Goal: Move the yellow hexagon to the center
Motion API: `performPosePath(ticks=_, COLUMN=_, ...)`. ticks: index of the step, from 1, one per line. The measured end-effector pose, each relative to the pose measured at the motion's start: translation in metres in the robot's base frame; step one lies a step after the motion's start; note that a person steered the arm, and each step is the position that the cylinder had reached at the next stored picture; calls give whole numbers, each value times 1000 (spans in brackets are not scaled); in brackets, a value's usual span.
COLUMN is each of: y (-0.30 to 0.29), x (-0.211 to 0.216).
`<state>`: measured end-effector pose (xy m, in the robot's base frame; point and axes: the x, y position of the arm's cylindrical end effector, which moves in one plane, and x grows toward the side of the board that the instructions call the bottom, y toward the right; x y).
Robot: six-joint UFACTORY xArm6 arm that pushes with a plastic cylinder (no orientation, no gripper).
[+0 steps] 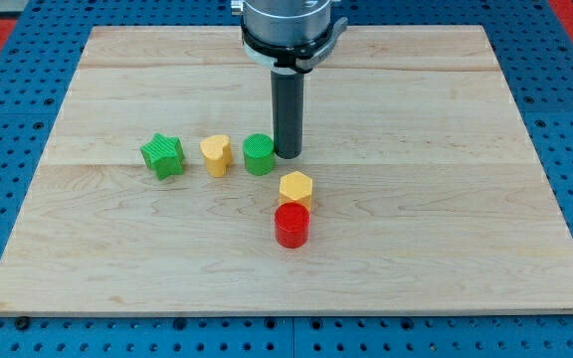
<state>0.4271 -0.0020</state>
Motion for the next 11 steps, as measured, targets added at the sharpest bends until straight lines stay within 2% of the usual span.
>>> performPosePath(ticks=2, y=70, x=23)
performPosePath(ticks=3, y=77, x=67)
performPosePath(ticks=4, y=68, x=105)
performPosePath(ticks=6, y=12, x=150)
performPosePath(ticks=7, y=-46, x=151)
performPosePath(ticks=8, y=-74, x=131)
performPosePath(ticks=9, y=-63, x=105)
performPosePath(ticks=11, y=-1, x=84)
